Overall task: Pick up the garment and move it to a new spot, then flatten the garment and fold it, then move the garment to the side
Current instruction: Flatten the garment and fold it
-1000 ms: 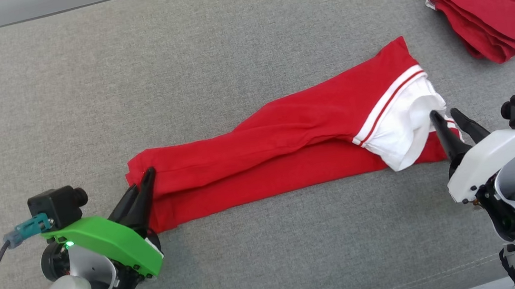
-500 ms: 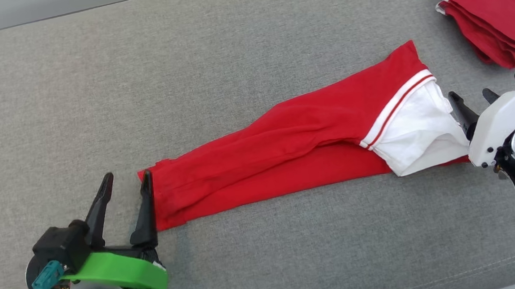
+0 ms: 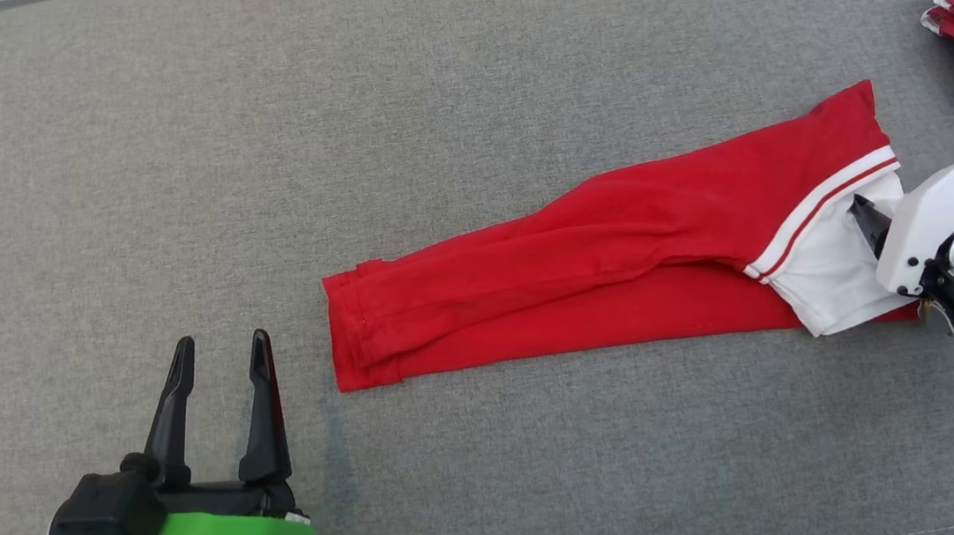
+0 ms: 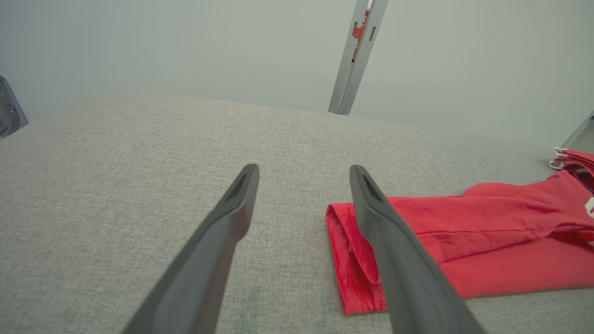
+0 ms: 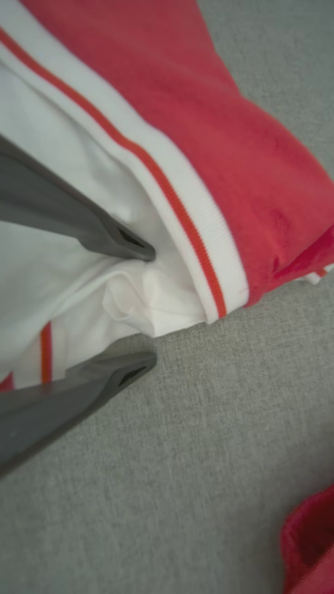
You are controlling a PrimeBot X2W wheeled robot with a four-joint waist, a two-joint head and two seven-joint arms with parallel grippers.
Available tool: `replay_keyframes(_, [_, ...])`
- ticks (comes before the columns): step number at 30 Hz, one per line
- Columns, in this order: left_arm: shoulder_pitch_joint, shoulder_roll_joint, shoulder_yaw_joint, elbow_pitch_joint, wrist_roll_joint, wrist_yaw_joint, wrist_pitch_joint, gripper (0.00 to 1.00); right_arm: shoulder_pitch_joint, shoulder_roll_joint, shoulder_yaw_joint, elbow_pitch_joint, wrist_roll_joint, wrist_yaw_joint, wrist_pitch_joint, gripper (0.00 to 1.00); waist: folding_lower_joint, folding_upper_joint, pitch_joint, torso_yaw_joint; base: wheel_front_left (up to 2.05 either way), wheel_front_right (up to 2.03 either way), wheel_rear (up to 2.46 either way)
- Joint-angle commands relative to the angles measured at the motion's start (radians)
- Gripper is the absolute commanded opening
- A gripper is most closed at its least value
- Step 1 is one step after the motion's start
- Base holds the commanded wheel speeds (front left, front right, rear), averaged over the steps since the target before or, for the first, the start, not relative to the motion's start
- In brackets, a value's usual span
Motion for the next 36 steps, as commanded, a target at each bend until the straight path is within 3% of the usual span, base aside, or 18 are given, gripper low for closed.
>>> replay_keyframes(1, [0.016,-0.017,0.016,0.007,0.018,-0.015,-0.002,1.0,0.011,0.034,0.024,0.049,0.024,0.001,0.002,1.0,0.0001,0.0,0.001,0.011,0.0,0.0,0.0])
replay_keyframes(2, [0.02,-0.028,0.027,0.013,0.026,-0.024,-0.002,1.0,0.006,0.042,0.032,0.06,0.039,0.003,-0.008,1.0,0.0001,0.0,-0.001,0.012,0.0,0.0,0.0])
replay_keyframes(3, [0.025,-0.038,0.037,0.021,0.036,-0.032,-0.002,1.0,-0.001,0.059,0.038,0.071,0.075,0.005,-0.018,0.84,0.0001,0.0,-0.006,0.014,0.0,0.0,0.0])
replay_keyframes(7, [0.035,-0.071,0.069,0.037,0.049,-0.051,-0.002,1.0,-0.02,0.029,0.036,0.077,0.181,0.003,-0.069,0.0,0.0001,0.0,-0.029,0.011,0.0,0.0,0.0])
replay_keyframes(11, [0.054,-0.087,0.095,0.046,0.052,-0.057,-0.002,1.0,-0.022,-0.04,0.003,0.076,0.239,0.0,-0.104,0.0,0.0001,0.0,-0.061,0.003,0.0,0.0,0.0])
replay_keyframes(16, [0.079,-0.099,0.114,0.055,0.045,-0.058,-0.002,1.0,-0.02,-0.107,-0.069,0.099,0.233,0.0,-0.127,0.0,0.0001,0.0,-0.103,-0.008,0.0,0.0,0.0])
replay_keyframes(25, [0.129,-0.104,0.124,0.069,0.036,-0.059,-0.002,1.0,-0.011,-0.209,-0.125,-0.017,0.211,0.0,-0.047,0.0,0.0001,0.0,-0.16,-0.01,0.0,0.0,0.0])
replay_keyframes(31, [0.151,-0.106,0.119,0.08,0.004,-0.059,-0.002,1.0,0.028,-0.139,-0.052,-0.206,0.252,0.0,0.075,0.0,0.0001,0.0,-0.177,-0.007,0.0,0.0,0.0])
replay_keyframes(36, [0.137,-0.106,0.104,0.091,-0.021,-0.059,-0.002,1.0,0.088,-0.038,0.095,-0.344,0.254,0.001,0.141,0.0,0.0001,0.0,-0.168,-0.003,0.0,0.0,0.0])
